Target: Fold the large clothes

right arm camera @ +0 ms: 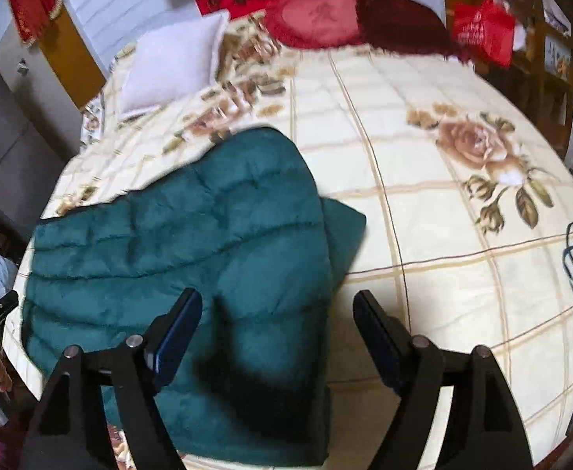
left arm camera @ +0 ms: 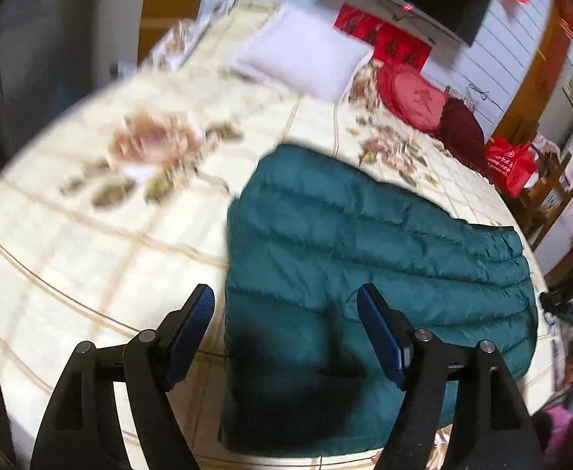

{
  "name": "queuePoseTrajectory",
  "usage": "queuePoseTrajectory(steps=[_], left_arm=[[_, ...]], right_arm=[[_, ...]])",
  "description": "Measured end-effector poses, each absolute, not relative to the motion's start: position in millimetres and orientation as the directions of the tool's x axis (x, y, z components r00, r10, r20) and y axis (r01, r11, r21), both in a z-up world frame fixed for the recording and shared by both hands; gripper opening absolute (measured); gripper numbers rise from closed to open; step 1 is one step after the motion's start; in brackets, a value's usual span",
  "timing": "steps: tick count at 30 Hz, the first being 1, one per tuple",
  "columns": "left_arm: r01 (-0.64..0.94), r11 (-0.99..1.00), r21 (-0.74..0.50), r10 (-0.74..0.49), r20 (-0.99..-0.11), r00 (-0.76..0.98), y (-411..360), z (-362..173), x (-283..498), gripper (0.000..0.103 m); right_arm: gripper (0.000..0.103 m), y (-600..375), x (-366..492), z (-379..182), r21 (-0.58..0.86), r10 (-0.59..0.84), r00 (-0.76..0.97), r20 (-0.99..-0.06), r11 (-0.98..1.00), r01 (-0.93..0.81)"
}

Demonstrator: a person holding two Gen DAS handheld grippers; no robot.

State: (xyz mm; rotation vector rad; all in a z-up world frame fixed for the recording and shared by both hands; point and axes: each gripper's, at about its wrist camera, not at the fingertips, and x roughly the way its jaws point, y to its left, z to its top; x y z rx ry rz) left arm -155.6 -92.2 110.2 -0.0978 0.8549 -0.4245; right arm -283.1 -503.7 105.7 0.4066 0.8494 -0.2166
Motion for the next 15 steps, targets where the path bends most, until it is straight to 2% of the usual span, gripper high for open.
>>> queuePoseTrajectory(steps=[6, 9, 15], left_arm=[[0.343, 0.926, -0.159, -0.354, -0.688, 0.634, -113, 123, -189, 0.058], [0.329, 0.937, -0.119, -0.318, -0.682, 0.659, -128, 120, -203, 0.058], [0.332, 0.941, -0.066, -0.280, -0.702, 0.655, -159, 107, -227, 0.058]], right_arm=[[0.085, -457, -305, 121, 0.218, -0.055, 0.684, -0.727, 0.926, 0.307], [0.089, -431, -308, 119, 0.175, -0.070, 0.698, -0.712, 0.946, 0.273], [0.090, -398, -307, 107, 0.171, -0.034, 0.702, -0.711, 0.960, 0.220]])
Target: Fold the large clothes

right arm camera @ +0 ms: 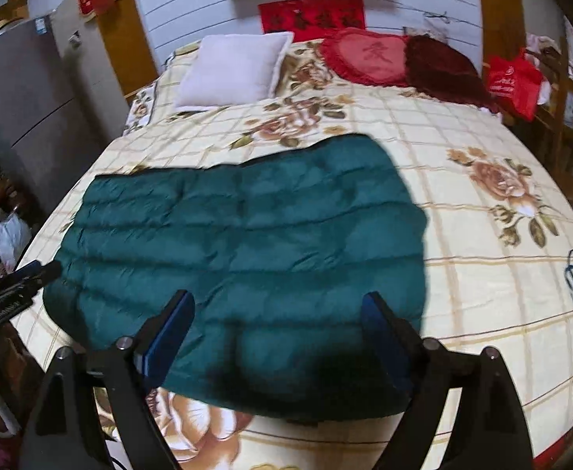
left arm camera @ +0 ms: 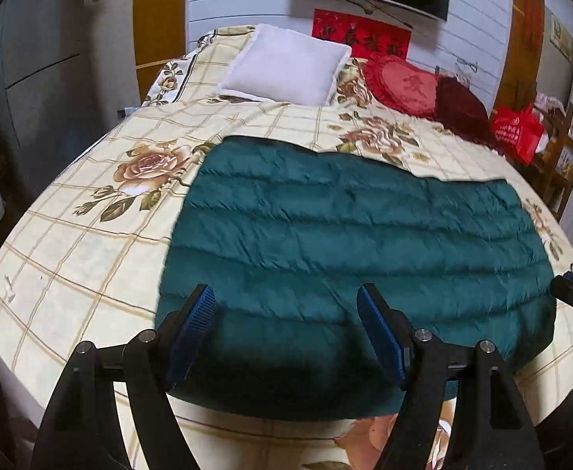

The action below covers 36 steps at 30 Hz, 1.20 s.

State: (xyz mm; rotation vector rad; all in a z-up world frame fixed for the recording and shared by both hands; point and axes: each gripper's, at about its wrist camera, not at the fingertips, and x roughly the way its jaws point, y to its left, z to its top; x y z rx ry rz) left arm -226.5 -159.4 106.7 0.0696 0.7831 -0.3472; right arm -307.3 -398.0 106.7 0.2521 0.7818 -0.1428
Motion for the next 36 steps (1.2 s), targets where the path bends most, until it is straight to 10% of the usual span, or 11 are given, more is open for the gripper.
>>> queuePoseTrajectory(steps=[36], left_arm=[[0.322, 0.947, -0.023, -0.250, -0.680, 0.689, -183, 95, -261, 0.058]], right_arm=[[0.090, -333, -315, 96, 0.065, -0.106, 0.749, -0.654, 0.978, 0.196]])
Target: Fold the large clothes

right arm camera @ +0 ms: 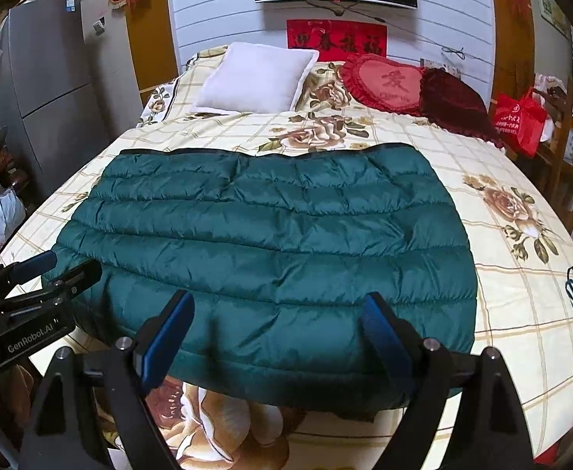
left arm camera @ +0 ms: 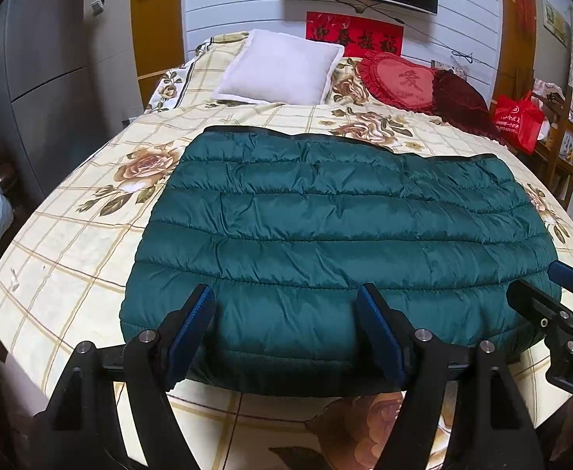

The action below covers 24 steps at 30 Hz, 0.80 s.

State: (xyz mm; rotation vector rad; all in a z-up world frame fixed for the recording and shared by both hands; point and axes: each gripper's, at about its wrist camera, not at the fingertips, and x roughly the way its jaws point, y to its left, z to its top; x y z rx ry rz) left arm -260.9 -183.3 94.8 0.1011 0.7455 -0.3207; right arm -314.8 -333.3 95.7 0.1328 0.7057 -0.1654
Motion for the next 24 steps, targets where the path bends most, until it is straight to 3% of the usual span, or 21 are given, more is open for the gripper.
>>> queuePoseTrajectory(steps=[24], left_arm=[[0.326, 0.945, -0.017, -0.250, -0.681, 0.688, -186.1, 94.1, -265.0, 0.058]], right_arm=[[0.093, -334.7, -313.6, 92.7, 0.080, -0.097, 0.743, -0.662, 0.977, 0.199]])
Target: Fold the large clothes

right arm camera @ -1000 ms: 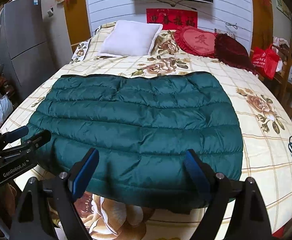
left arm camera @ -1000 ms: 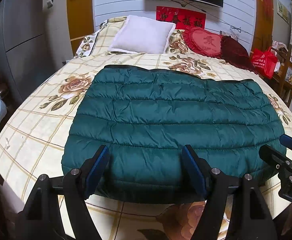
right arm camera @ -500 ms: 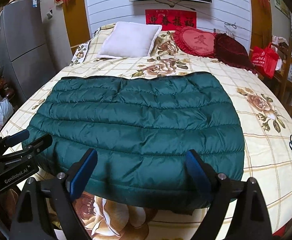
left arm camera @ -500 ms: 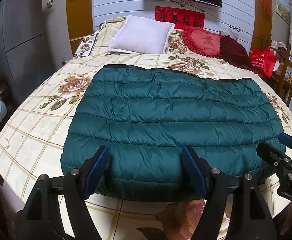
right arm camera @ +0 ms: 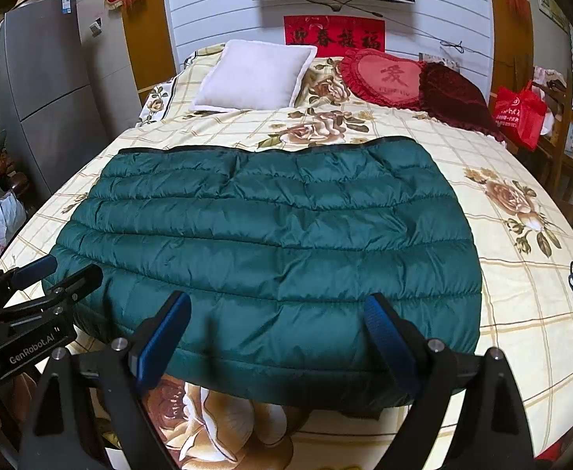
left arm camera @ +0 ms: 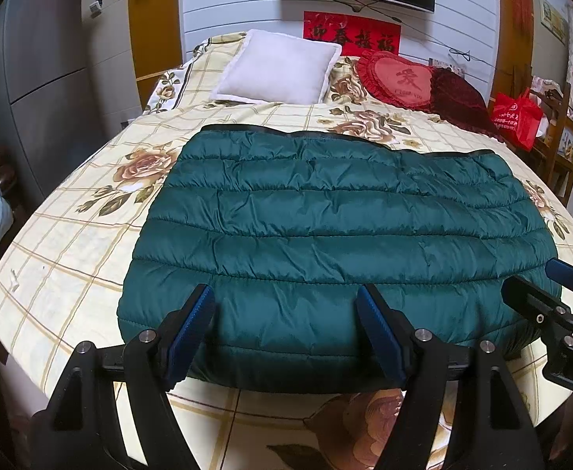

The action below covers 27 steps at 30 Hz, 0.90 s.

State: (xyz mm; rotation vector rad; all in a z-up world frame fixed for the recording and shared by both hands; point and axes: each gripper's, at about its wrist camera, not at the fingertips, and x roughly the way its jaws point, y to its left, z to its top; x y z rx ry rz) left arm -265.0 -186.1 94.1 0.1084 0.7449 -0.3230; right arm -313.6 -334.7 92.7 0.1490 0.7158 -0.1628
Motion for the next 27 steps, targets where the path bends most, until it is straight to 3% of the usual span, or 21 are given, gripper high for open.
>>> queuePoseTrajectory(steps=[27], left_arm=[[0.333, 0.943, -0.014, -0.253, -0.681, 0.688, -191.7, 93.7, -266.1, 0.058]], right_arm=[[0.093, -340.5, -310.2, 88.5, 0.092, -0.095, 0.735, -0.672, 0.973, 0.210]])
